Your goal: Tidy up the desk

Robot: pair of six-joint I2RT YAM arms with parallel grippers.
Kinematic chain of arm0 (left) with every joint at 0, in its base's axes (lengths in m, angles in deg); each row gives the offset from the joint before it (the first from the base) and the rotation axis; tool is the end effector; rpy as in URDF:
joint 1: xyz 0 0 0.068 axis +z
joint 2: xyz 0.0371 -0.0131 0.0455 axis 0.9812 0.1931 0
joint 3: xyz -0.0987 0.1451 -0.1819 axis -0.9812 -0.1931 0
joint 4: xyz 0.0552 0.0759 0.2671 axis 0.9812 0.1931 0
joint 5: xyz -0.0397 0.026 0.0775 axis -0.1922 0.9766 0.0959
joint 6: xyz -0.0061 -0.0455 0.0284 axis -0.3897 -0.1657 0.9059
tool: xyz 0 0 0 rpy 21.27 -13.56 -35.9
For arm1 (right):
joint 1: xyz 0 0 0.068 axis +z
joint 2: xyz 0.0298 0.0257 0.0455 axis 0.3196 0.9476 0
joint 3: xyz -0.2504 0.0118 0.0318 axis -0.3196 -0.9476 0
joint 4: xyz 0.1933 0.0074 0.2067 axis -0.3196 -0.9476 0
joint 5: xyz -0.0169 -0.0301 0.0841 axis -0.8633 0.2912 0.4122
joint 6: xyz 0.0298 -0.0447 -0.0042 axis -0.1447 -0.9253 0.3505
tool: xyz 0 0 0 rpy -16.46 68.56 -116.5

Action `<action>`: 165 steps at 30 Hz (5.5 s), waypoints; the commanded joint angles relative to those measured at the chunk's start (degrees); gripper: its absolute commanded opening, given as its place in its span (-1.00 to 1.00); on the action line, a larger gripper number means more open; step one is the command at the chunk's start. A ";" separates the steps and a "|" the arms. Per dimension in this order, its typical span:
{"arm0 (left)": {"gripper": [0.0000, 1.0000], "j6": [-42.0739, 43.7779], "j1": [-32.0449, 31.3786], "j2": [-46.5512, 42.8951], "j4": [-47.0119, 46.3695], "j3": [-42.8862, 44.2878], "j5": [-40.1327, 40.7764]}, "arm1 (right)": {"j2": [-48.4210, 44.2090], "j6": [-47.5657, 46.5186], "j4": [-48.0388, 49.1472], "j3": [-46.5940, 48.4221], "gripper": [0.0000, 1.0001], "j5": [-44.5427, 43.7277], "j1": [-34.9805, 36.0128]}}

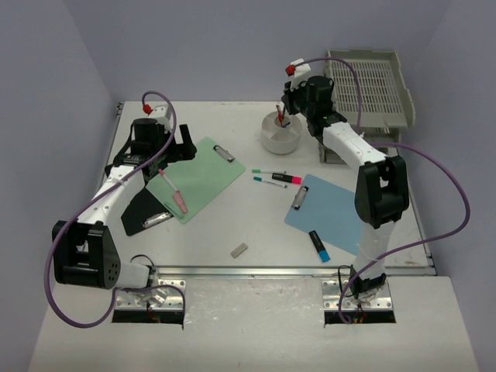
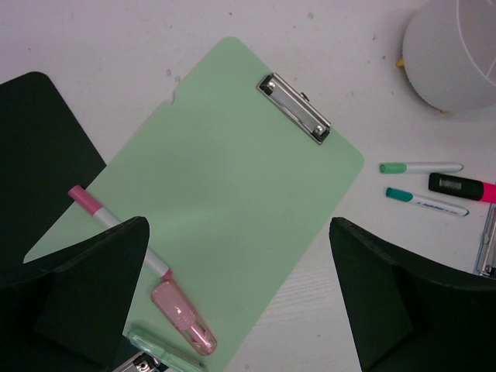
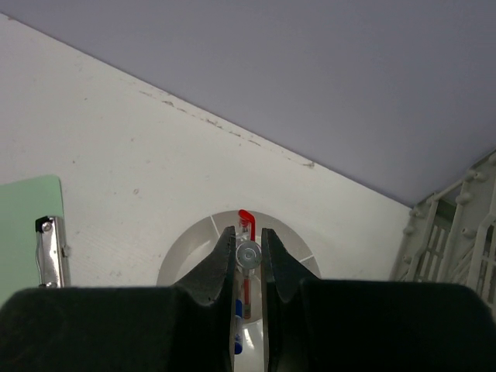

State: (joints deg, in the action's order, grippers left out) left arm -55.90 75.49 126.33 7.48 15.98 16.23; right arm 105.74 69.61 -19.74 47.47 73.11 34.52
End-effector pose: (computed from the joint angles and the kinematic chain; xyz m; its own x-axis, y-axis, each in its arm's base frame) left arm 0.3321 -0.0248 0.2582 -0.5700 -0.1246 -0.8122 0.0882 0.9735 -0.2112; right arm 0.4740 0.1385 0.2684 -0.2018 -0.0688 -0.9770 -0.3684 0.9296 0.0107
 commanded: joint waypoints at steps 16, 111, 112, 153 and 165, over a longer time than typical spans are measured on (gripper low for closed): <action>0.93 -0.07 0.98 0.24 5.03 -1.64 13.80 | -9.76 1.36 -10.95 0.61 0.28 8.47 -0.15; -0.93 0.66 -21.58 55.00 -79.19 32.24 -5.63 | -33.95 -8.23 -27.43 -30.94 0.97 20.37 -11.48; -0.91 0.58 -21.58 55.67 -79.11 32.57 -5.47 | -34.32 -8.87 -27.55 -31.16 0.97 20.46 -11.48; 0.05 -8.48 18.24 -5.30 -41.85 -11.75 -28.16 | 21.49 -41.48 -56.70 26.67 -0.16 -3.28 15.41; 0.04 -8.58 19.25 -4.11 -42.30 -13.11 -29.12 | 24.47 -43.11 -56.77 25.80 -0.17 -2.92 15.41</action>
State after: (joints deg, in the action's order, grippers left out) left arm -64.65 93.92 123.18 -32.61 3.31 -11.65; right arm 128.53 28.04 -77.69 73.34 70.33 49.88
